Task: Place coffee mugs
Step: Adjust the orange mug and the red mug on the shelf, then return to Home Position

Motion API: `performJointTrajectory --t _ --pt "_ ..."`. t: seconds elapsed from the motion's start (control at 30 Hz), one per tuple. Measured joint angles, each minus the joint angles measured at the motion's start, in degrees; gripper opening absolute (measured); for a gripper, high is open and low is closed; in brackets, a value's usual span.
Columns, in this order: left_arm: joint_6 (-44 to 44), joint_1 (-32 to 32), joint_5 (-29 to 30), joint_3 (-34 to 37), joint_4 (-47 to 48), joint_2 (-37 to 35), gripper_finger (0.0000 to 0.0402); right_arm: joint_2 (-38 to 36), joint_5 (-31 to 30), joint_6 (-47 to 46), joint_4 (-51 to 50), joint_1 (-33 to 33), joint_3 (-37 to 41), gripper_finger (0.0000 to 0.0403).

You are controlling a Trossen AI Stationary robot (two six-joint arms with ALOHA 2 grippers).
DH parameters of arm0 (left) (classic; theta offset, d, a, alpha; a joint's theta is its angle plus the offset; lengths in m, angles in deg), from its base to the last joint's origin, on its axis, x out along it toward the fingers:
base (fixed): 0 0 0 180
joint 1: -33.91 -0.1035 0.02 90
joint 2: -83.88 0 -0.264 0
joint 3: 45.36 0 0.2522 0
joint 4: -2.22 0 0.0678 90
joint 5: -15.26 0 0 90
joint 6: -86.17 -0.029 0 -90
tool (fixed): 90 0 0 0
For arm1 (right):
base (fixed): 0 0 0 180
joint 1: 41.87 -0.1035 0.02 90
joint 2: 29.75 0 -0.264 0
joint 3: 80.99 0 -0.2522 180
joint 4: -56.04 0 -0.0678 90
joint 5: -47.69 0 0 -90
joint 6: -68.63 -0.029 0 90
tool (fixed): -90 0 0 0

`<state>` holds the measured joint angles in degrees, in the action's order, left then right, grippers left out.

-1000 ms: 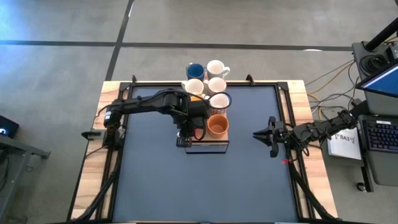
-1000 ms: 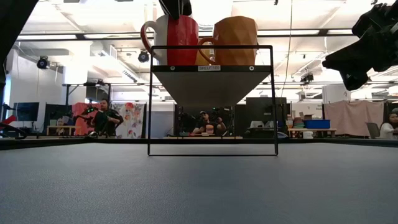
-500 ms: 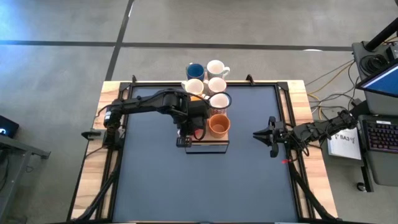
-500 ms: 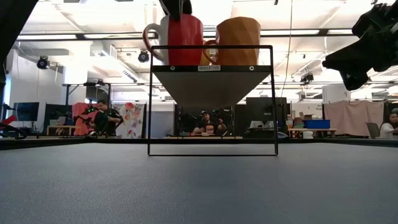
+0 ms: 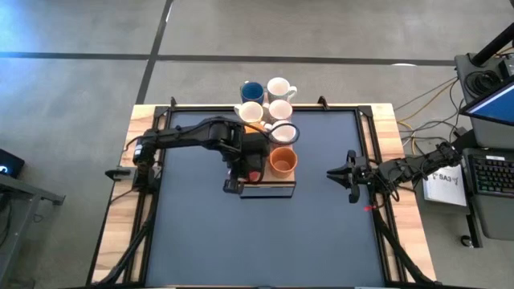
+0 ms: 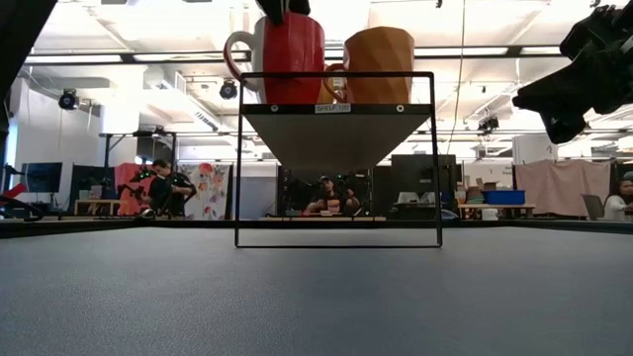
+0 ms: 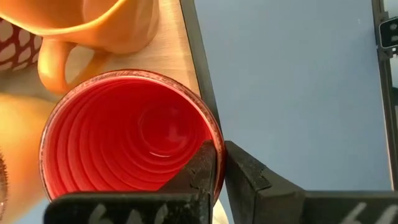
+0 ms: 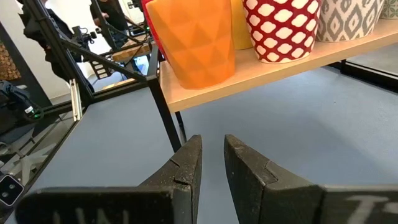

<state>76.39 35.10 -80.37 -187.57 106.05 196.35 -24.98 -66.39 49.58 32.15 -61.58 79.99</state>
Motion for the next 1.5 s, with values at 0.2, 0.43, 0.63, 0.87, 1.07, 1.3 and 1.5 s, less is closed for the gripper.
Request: performJointTrajectory --t 0.2,0.43,0.63,0.87,1.07,1.3,1.5 --pt "-0.20 -0.04 0.22 0.02 -0.35 0.00 0.0007 0.00 0.00 0.00 0.00 0.00 0.00 0.0057" --pt "1.65 -0.04 0.25 0.02 -2.49 0.05 0.0007 0.00 0.00 0.00 0.00 -0.02 0.00 0.0057" --pt "2.10 -0.04 0.44 0.02 -2.51 0.13 0.0008 0.00 -0.02 0.00 0.00 0.00 0.00 0.0057" --pt "4.42 0.00 0.48 0.02 -2.56 0.13 0.0039 0.00 0.00 0.00 0.00 0.00 0.00 0.0057" --pt "4.53 0.00 0.48 0.01 -2.06 0.15 0.0070 0.00 0.00 0.00 0.00 -0.01 0.00 0.0057" --pt "6.35 -0.04 1.17 -1.93 -0.17 -0.85 0.0076 0.00 -0.01 0.00 -0.02 -0.01 0.00 0.0057" --pt "8.65 0.40 3.88 -1.57 0.02 -4.74 0.0075 0.00 -0.02 0.00 0.00 0.00 0.00 0.0057"
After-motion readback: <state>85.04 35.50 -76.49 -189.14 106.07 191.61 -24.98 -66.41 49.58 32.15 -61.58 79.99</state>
